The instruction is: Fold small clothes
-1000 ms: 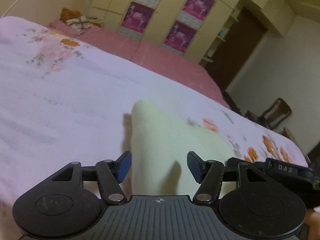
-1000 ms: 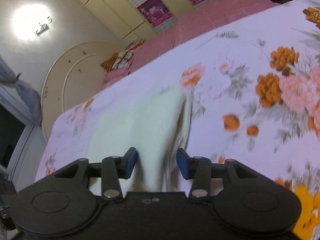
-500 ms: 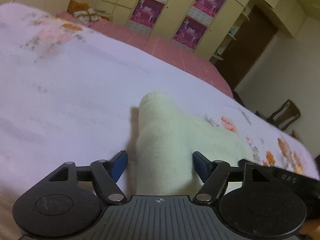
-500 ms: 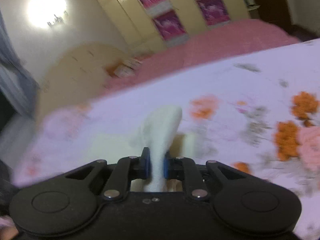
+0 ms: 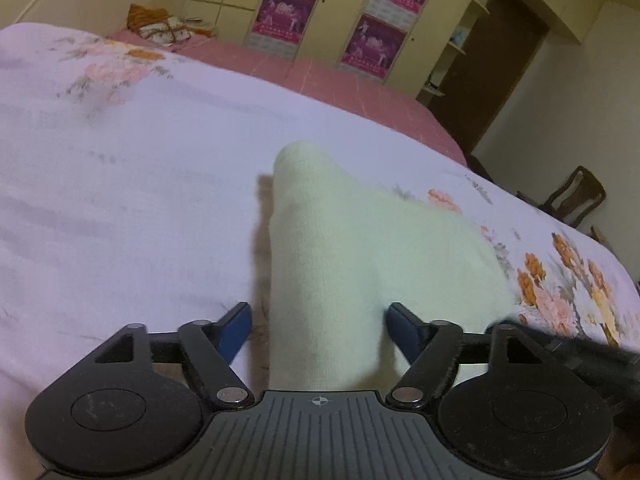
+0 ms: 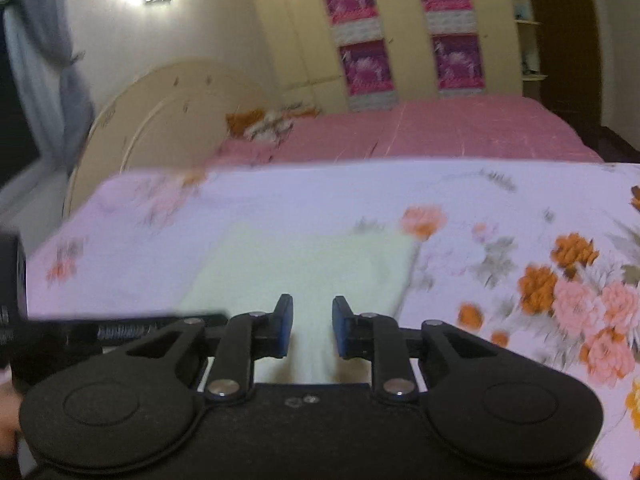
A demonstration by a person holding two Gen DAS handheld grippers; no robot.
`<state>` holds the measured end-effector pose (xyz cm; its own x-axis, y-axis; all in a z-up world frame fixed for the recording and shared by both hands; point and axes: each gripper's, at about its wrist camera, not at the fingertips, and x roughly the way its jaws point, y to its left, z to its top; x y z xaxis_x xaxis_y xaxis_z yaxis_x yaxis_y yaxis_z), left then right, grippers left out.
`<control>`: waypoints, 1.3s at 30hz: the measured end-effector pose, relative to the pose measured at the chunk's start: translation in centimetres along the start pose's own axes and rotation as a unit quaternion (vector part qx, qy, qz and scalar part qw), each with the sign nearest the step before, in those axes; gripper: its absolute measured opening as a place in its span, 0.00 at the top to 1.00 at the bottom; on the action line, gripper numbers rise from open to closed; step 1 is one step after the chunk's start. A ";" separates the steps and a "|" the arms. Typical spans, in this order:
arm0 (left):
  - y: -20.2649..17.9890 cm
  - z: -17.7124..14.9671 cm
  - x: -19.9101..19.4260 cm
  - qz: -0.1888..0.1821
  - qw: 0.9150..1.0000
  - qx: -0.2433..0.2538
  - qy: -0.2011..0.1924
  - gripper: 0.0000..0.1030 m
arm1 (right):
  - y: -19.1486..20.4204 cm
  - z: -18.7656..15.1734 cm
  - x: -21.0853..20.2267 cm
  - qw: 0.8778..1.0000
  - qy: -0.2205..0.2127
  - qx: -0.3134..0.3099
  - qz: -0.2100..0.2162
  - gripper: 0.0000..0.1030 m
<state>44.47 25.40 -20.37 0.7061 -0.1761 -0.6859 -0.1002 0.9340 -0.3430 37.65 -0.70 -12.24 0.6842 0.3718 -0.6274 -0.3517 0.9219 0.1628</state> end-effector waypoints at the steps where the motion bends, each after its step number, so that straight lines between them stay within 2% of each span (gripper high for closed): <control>1: -0.1 -0.1 0.1 0.004 1.000 0.005 -0.001 0.22 | -0.2 -0.6 0.7 1.000 0.015 0.000 -0.014 0.85; 4: -0.7 -0.3 -0.5 0.015 1.000 0.012 0.005 0.21 | -1.3 -0.6 1.2 0.999 0.017 0.033 -0.016 0.89; 6: -0.9 -0.6 -1.3 0.014 1.000 0.013 0.012 0.21 | -1.1 -0.1 0.3 0.998 0.018 0.051 -0.015 0.85; 9: -1.3 -1.5 -2.8 0.017 0.999 0.031 0.014 0.21 | -0.1 -0.1 -1.8 0.999 0.003 0.043 -0.009 0.79; 15: -1.7 -5.0 -4.9 0.007 0.998 0.050 0.037 0.21 | 1.6 -3.4 -4.3 0.999 0.020 0.021 -0.020 0.79; 19: -2.6 -6.6 -5.3 0.022 0.994 0.099 0.027 0.20 | 1.4 -6.2 -3.6 0.997 0.059 0.026 -0.053 0.82; 23: -2.7 -6.4 -5.9 0.017 0.995 0.092 0.042 0.14 | 2.3 -6.4 -3.9 0.996 0.052 0.018 -0.068 0.82; 25: -2.6 -6.6 -6.2 0.016 0.995 0.089 0.050 0.00 | 2.5 -6.4 -4.4 0.996 0.049 0.034 -0.068 0.81; 27: -2.6 -7.1 -6.2 0.020 0.994 0.092 0.053 0.00 | 2.6 -6.9 -4.9 0.995 0.044 0.042 -0.074 0.78; 33: -2.8 -7.3 -6.1 0.029 0.993 0.097 0.055 0.00 | 3.0 -8.3 -5.4 0.995 0.051 0.043 -0.080 0.79; 39: -3.2 -7.2 -6.1 0.052 0.993 0.085 0.064 0.00 | 2.5 -8.5 -5.8 0.993 0.051 0.073 -0.080 0.79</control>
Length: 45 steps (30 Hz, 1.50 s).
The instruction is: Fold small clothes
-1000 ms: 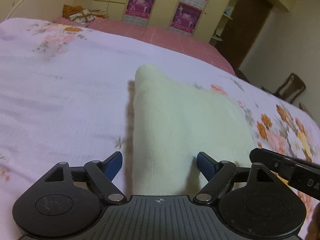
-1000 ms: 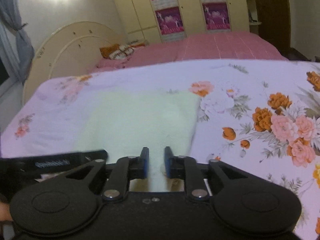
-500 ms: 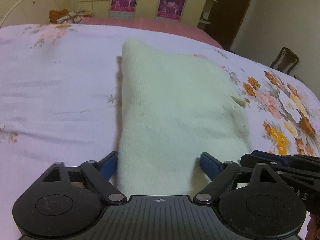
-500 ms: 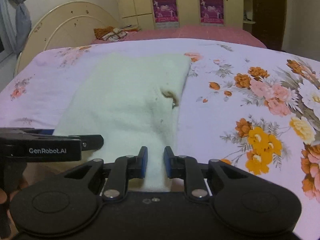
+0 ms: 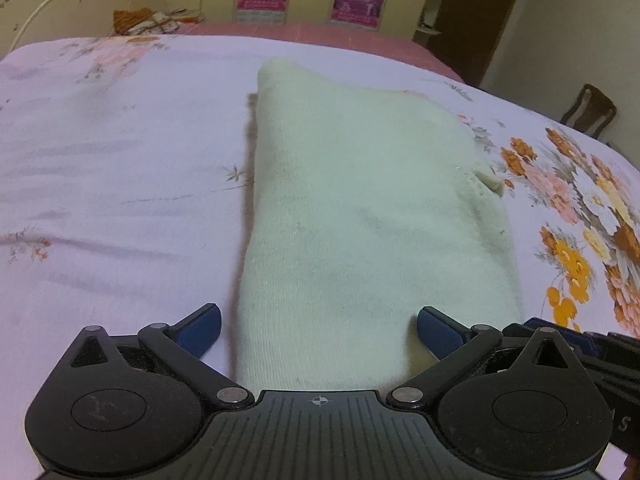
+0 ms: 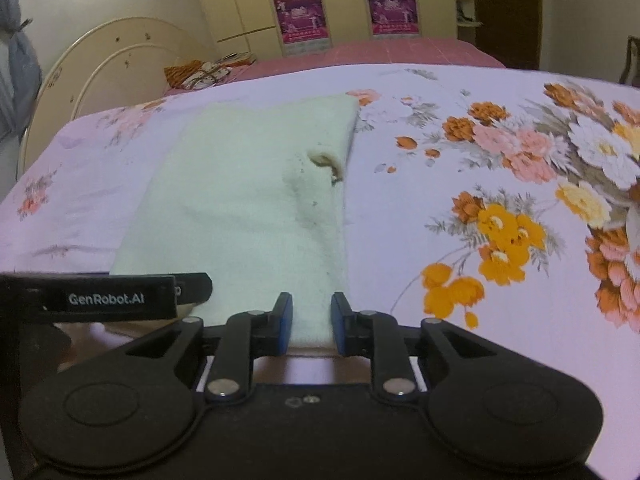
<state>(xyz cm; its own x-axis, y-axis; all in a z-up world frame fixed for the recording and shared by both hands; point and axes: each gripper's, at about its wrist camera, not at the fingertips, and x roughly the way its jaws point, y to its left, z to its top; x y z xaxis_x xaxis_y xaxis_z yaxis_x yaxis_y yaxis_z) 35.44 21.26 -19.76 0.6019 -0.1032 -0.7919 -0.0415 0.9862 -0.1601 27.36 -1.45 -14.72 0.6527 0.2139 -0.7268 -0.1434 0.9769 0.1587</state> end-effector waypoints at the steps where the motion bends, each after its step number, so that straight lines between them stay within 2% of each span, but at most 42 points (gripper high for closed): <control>1: 0.0 0.1 0.0 0.001 1.000 -0.004 0.004 0.00 | 0.0 0.0 0.0 1.000 0.000 -0.001 -0.001 0.79; 5: 0.3 0.4 0.0 -0.001 1.000 -0.019 0.017 0.00 | 0.1 0.0 0.0 1.000 0.002 0.003 -0.002 0.79; 8: -0.1 0.2 0.0 0.022 1.000 -0.010 0.017 0.00 | 0.1 -0.1 0.1 1.000 0.000 0.007 -0.005 0.78; 10: -0.6 -0.1 -0.1 0.036 0.999 -0.002 0.013 0.00 | 0.1 -0.2 0.1 1.000 0.000 0.010 -0.010 0.75; 11: -0.6 -0.3 -0.3 0.038 0.999 -0.002 0.010 0.00 | 0.1 -0.2 0.3 1.000 0.007 0.014 -0.012 0.71; 14: -0.4 -0.6 -0.4 0.034 0.999 -0.006 0.000 0.00 | -0.8 -0.5 0.4 0.998 0.010 0.056 0.000 0.70; 18: 0.1 -0.4 -0.4 0.018 1.000 -0.013 0.005 0.00 | -0.2 -0.2 0.4 0.999 0.013 0.037 -0.012 0.71; 24: -0.6 -0.1 -0.7 0.035 0.999 -0.002 0.014 0.00 | 0.0 -0.2 -1.6 0.999 0.003 0.052 -0.012 0.66; 30: -0.7 0.1 -2.3 0.073 0.997 0.009 -0.008 0.00 | 0.2 0.3 -2.9 0.999 -0.003 0.046 -0.004 0.61; 37: -0.5 0.0 -6.1 0.094 0.995 0.009 -0.018 0.00 | 0.4 0.6 -4.2 0.999 0.016 0.033 0.024 0.56; 40: -0.9 -0.8 -9.3 0.106 0.993 0.020 -0.038 0.00 | 0.6 0.5 -5.6 0.998 0.024 0.021 0.050 0.49; 42: -1.2 -1.3 -11.6 0.112 0.992 0.022 -0.052 0.00 | 0.5 0.4 -6.8 0.997 0.029 0.021 0.070 0.39; 45: -1.7 -2.5 -15.4 0.116 0.991 0.019 -0.067 0.00 | 0.7 0.0 -9.4 0.995 0.028 0.011 0.093 0.31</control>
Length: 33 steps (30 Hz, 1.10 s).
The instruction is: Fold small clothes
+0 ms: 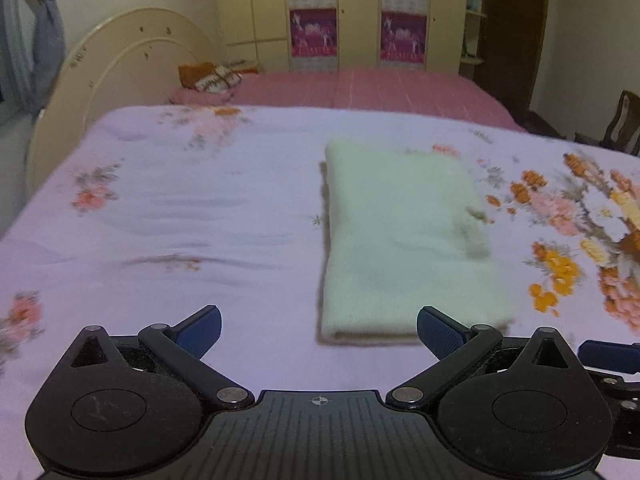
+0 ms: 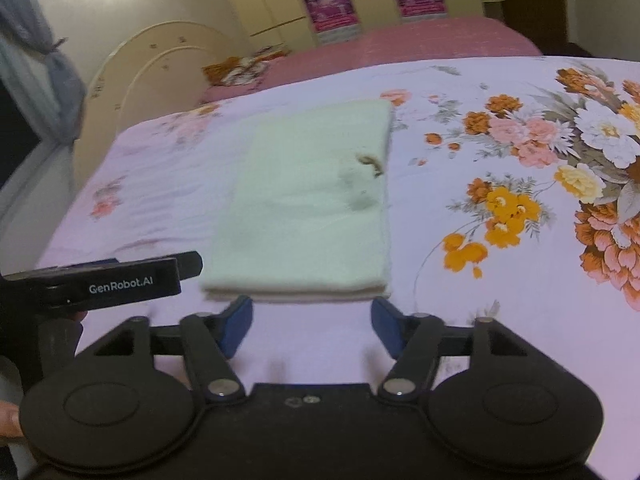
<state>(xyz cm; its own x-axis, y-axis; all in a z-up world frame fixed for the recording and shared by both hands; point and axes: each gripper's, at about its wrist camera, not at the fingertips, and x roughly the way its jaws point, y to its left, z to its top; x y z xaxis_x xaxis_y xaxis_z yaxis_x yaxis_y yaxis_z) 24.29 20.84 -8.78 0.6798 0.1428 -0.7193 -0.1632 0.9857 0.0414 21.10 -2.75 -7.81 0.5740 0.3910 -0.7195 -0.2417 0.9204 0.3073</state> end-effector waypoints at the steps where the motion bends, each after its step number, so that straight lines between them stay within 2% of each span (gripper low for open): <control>1: 0.1 -0.4 -1.5 0.001 1.000 -0.002 -0.004 0.00 | 0.3 -0.4 -1.3 1.000 -0.004 -0.005 0.005 0.28; 4: -0.1 -1.5 -5.7 0.010 1.000 -0.003 -0.016 0.00 | 0.9 -1.4 -5.1 1.000 -0.022 -0.017 0.010 0.16; 6: -0.3 -2.5 -8.5 0.017 1.000 0.000 -0.019 0.00 | 1.5 -2.2 -7.7 0.999 -0.040 -0.028 0.004 0.03; 7: -0.5 -2.9 -9.7 0.021 1.000 0.000 -0.020 0.00 | 1.9 -2.7 -9.2 0.998 -0.052 -0.034 -0.004 0.02; 10: -0.7 -4.4 -13.5 0.015 1.000 -0.009 -0.015 0.00 | 2.6 -4.1 -12.7 0.995 -0.076 -0.053 -0.032 0.01; 14: -0.8 -6.3 -18.5 0.002 0.999 -0.033 -0.029 0.00 | 3.5 -5.9 -17.3 0.991 -0.100 -0.068 -0.052 0.01; 19: -1.3 -7.9 -23.1 0.001 0.998 -0.040 -0.047 0.00 | 4.3 -7.8 -21.6 0.975 -0.173 -0.097 -0.100 0.01; 23: -1.6 -8.9 -25.4 -0.001 0.997 -0.051 -0.060 0.00 | 3.9 -8.6 -24.0 0.971 -0.196 -0.093 -0.095 0.01; 33: -2.7 -10.1 -27.8 0.005 0.996 -0.045 -0.076 0.00 | 3.6 -10.3 -25.7 0.970 -0.205 -0.087 -0.097 0.01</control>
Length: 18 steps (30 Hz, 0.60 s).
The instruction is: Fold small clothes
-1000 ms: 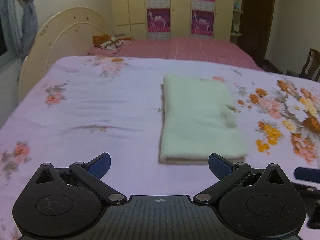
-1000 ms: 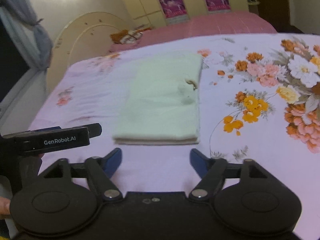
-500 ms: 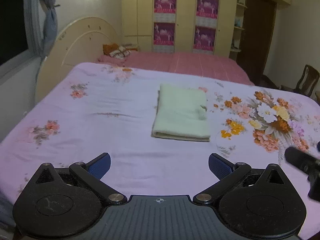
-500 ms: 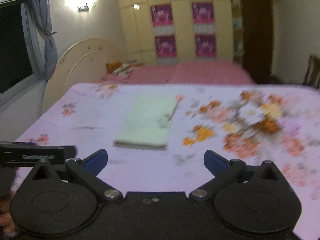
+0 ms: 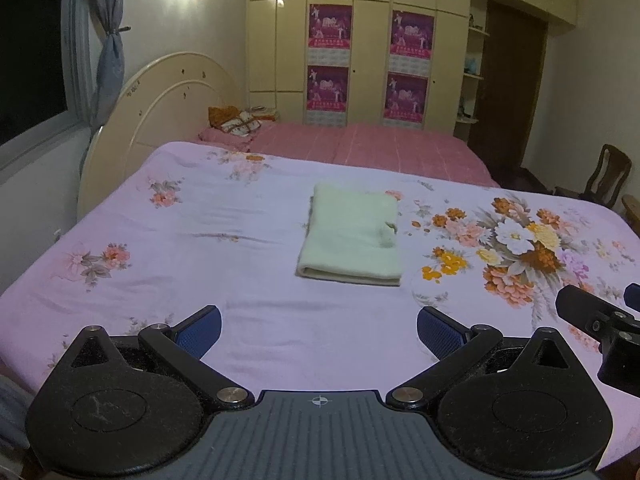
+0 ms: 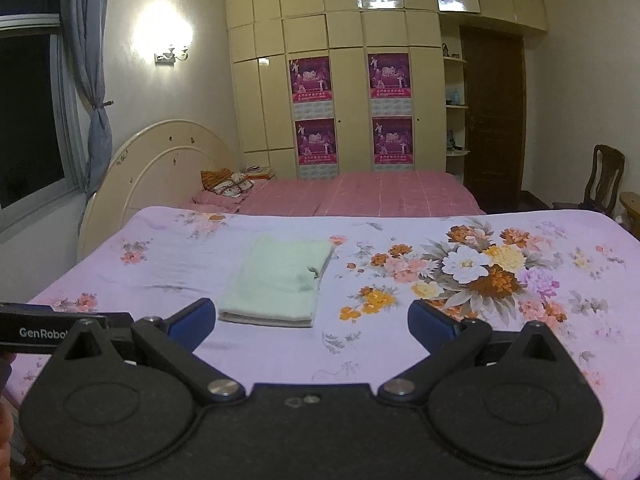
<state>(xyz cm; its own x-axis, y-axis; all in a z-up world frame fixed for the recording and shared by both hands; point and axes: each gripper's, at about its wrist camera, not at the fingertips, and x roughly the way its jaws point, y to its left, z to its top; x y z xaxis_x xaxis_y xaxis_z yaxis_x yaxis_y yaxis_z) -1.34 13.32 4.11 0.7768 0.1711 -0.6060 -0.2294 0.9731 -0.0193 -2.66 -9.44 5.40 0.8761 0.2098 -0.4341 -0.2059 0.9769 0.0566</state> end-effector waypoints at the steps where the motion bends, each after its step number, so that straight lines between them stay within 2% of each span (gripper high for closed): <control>1: 0.0 -0.1 -0.1 0.000 1.000 0.000 0.000 0.00 | 0.0 -0.1 -0.1 1.000 0.000 0.000 0.000 0.01; 18: 0.3 -0.1 -0.2 0.006 1.000 -0.009 -0.001 0.00 | 0.2 -0.7 -0.5 1.000 0.003 0.004 -0.001 0.01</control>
<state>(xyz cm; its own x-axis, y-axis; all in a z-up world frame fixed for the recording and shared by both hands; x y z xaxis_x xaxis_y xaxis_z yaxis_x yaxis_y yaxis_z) -1.62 13.59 4.11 0.7755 0.1834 -0.6041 -0.2492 0.9681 -0.0260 -3.42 -9.40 4.97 0.8741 0.2067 -0.4396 -0.2001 0.9778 0.0620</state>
